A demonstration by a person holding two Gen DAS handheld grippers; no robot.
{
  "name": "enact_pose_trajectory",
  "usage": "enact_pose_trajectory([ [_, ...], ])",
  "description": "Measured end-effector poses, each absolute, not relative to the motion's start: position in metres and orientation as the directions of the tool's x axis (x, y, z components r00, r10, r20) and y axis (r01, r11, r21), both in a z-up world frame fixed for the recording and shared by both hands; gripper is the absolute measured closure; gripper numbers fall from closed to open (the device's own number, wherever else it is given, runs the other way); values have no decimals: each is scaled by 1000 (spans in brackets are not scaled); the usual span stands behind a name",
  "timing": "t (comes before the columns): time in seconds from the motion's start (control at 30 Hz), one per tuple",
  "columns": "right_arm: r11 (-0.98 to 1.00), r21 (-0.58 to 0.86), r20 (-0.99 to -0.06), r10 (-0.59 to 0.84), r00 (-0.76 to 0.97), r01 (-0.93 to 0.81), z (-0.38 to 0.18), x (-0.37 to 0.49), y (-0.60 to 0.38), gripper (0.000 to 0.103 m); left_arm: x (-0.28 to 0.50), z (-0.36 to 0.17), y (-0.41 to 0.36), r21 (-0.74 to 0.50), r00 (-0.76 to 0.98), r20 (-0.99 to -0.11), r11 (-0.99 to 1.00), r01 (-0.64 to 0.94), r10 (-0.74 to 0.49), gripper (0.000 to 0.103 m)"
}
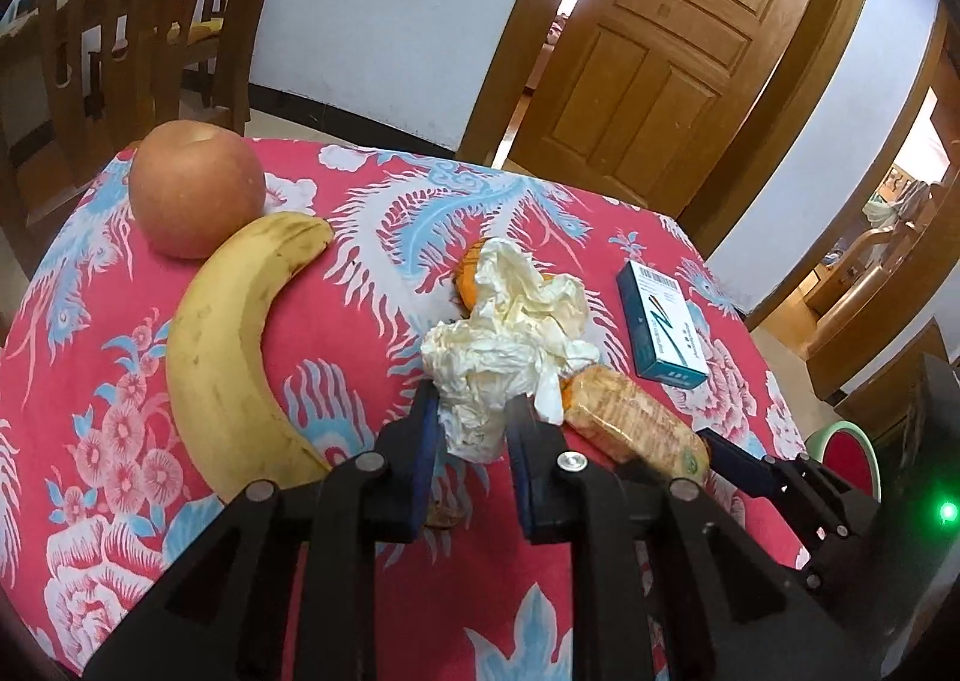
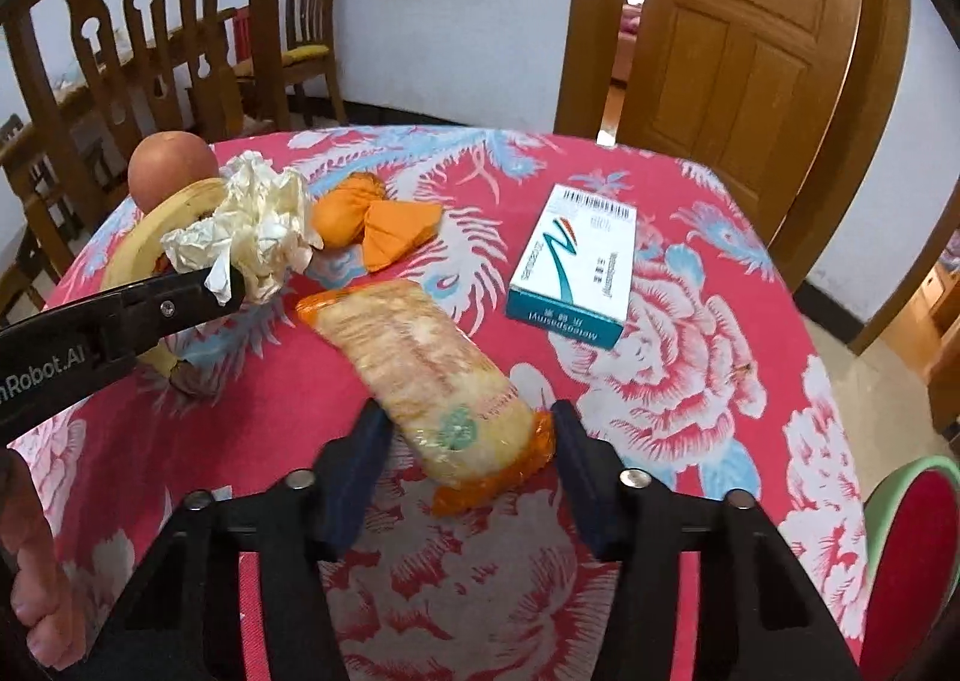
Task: Collect trash
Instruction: 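Grasp the wrapped snack bar packet with the right tool, then carry the crumpled paper and snack bar over the bucket with both tools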
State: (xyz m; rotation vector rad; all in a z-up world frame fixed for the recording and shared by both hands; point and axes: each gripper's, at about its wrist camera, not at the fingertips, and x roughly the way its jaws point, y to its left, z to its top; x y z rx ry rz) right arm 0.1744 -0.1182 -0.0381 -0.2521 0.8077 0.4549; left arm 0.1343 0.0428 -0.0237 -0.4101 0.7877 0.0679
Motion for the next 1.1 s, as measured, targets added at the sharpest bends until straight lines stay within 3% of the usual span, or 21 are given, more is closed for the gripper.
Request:
enact_pose_trajectory([
  [0.47, 886, -60, -736, 272, 620, -460, -37, 173, -117, 53, 131, -24, 39, -350, 708, -696, 918, -188, -120, 81],
  [0.67, 876, -128, -722, 239, 650, -465, -35, 165, -108, 53, 131, -26, 28, -314, 702, -705, 933, -176, -105, 81],
  [0.83, 868, 18, -700, 366, 614, -497, -29, 162, -130, 53, 114, -21, 29, -295, 709, -700, 939, -178, -85, 81],
  [1.1, 889, 94, -676, 387, 627, -448, -22, 153, -158, 53, 97, -8, 24, -296, 722, -687, 939, -175, -82, 81],
])
